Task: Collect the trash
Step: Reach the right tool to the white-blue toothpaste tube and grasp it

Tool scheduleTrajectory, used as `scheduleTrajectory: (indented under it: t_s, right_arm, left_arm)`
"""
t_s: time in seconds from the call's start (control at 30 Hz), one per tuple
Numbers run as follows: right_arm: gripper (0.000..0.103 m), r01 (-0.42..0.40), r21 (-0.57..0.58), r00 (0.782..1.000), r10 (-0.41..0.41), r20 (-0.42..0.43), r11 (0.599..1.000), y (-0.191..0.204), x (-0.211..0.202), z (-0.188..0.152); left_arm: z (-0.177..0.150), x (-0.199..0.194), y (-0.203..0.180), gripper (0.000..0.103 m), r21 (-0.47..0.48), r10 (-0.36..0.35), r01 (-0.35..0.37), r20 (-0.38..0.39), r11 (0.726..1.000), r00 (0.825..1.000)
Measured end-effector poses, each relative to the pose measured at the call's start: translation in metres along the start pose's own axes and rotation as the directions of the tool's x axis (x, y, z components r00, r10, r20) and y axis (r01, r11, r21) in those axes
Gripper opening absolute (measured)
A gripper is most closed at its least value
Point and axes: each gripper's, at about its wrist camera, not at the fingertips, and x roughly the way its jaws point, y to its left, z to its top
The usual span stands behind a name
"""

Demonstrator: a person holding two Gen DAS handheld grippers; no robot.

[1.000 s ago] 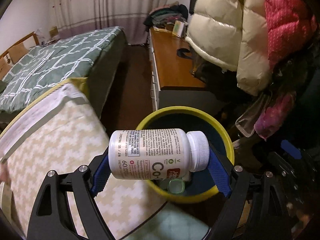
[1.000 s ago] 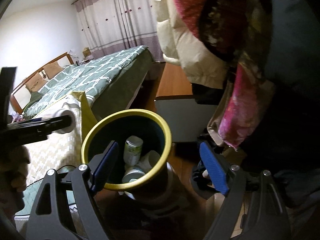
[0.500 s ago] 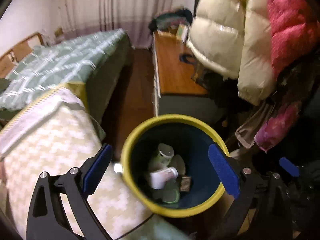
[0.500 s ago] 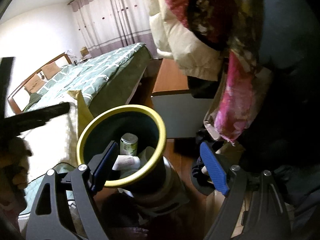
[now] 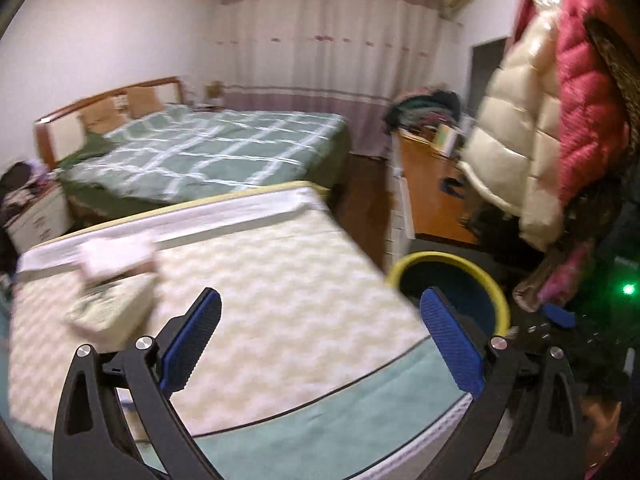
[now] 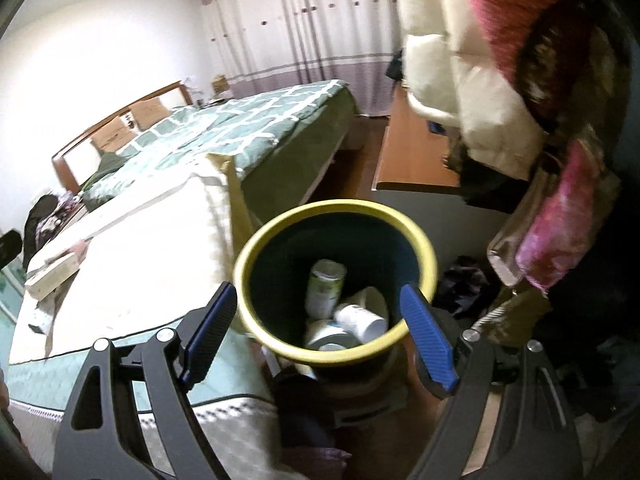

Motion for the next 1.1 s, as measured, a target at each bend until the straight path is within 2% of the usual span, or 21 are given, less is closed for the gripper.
scheduleTrajectory:
  t_s: [0.13, 0.27, 0.4, 0.5, 0.63, 0.7, 0.8, 0.93, 1.0, 1.1]
  right_arm:
    - [0.079, -0.048, -0.036, 0.999, 0.047, -0.015, 0.998, 0.028, 0.004, -0.002]
    - [0.079, -0.122, -0.080, 0.992, 0.120, -0.032, 0.989, 0.066, 0.008, -0.005]
    - [0.079, -0.208, -0.152, 0.978, 0.201, -0.062, 0.966, 0.119, 0.011, -0.009]
    - [0.079, -0.276, -0.212, 0.961, 0.260, -0.098, 0.938, 0.163, 0.014, -0.015]
    - [0.079, -0.366, -0.282, 0.930, 0.337, -0.147, 0.887, 0.222, 0.016, -0.023]
    - [0.079, -0.407, -0.303, 0.913, 0.373, -0.166, 0.862, 0.248, 0.014, -0.026]
    - [0.079, -0.458, -0.345, 0.889, 0.417, -0.190, 0.819, 0.286, 0.009, -0.030]
    - [0.079, -0.517, -0.391, 0.856, 0.461, -0.235, 0.762, 0.326, 0.009, -0.037]
    - [0.079, -0.532, -0.410, 0.847, 0.461, -0.264, 0.741, 0.345, 0.016, -0.043]
    - [0.076, -0.530, -0.421, 0.847, 0.438, -0.301, 0.736, 0.362, 0.033, -0.051]
  left_arm:
    - [-0.018, -0.031, 0.049, 0.098, -0.064, 0.074, -0.073, 0.013, 0.995, 0.997]
    - [-0.036, -0.061, 0.090, 0.098, -0.109, 0.173, -0.168, 0.035, 0.980, 0.984]
    - [-0.054, -0.095, 0.133, 0.098, -0.170, 0.288, -0.276, 0.051, 0.946, 0.956]
    - [-0.067, -0.123, 0.168, 0.098, -0.215, 0.384, -0.365, 0.057, 0.906, 0.921]
    - [-0.082, -0.148, 0.203, 0.098, -0.273, 0.454, -0.424, 0.056, 0.864, 0.889]
    - [-0.085, -0.156, 0.214, 0.098, -0.292, 0.468, -0.433, 0.058, 0.853, 0.882]
    - [-0.089, -0.163, 0.223, 0.098, -0.307, 0.473, -0.433, 0.066, 0.847, 0.879]
    - [-0.090, -0.160, 0.227, 0.098, -0.310, 0.464, -0.425, 0.062, 0.851, 0.884]
    - [-0.091, -0.156, 0.228, 0.098, -0.311, 0.456, -0.419, 0.056, 0.853, 0.888]
    - [-0.093, -0.153, 0.229, 0.098, -0.314, 0.444, -0.408, 0.051, 0.857, 0.895]
